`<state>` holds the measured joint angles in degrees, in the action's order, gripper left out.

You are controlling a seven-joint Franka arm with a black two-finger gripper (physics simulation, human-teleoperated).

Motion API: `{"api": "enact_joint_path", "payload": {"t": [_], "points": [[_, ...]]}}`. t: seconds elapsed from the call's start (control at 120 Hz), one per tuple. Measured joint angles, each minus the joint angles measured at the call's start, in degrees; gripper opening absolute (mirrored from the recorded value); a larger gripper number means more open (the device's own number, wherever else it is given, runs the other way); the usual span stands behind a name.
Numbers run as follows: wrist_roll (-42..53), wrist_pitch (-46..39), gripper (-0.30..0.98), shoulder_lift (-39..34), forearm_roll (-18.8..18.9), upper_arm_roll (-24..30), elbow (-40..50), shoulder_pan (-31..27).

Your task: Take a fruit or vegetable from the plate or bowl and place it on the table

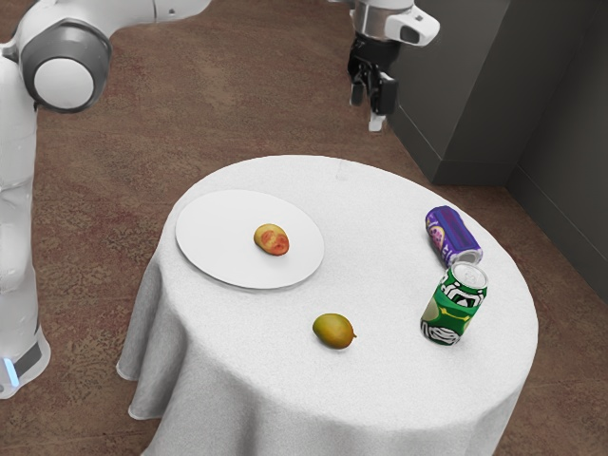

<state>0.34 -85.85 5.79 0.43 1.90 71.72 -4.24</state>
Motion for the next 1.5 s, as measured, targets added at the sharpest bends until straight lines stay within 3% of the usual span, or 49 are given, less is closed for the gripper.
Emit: {"api": "enact_joint_path", "payload": {"t": [0.15,0.242,0.367,0.467,0.717,0.908,0.95,1.042,1.15,1.267,1.5], "points": [[0.3,1.7,0.69,0.3,-0.1,0.0,-1.2,-1.5],[0.4,3.4,0.69,-1.1,0.8,0.3,-7.2,-1.2],[0.5,5.6,0.69,-3.7,2.4,4.5,-13.0,-1.7],[0.6,6.3,0.68,0.5,3.1,5.2,-12.6,0.6],[0.8,4.5,0.69,12.0,4.3,4.9,-10.7,-1.1],[0.9,3.3,0.69,13.2,5.0,4.9,-10.5,-1.1],[0.9,2.8,0.69,10.0,4.8,5.1,-6.0,-1.0],[0.1,-1.6,0.69,-3.9,3.9,3.9,15.8,0.1],[-1.3,-6.6,0.68,-11.3,3.4,0.5,30.3,2.4],[-2.4,-11.8,0.69,-13.7,3.2,-2.3,37.3,-1.1],[-3.8,-19.8,0.69,-14.4,1.9,-7.9,45.1,-1.2]]}}
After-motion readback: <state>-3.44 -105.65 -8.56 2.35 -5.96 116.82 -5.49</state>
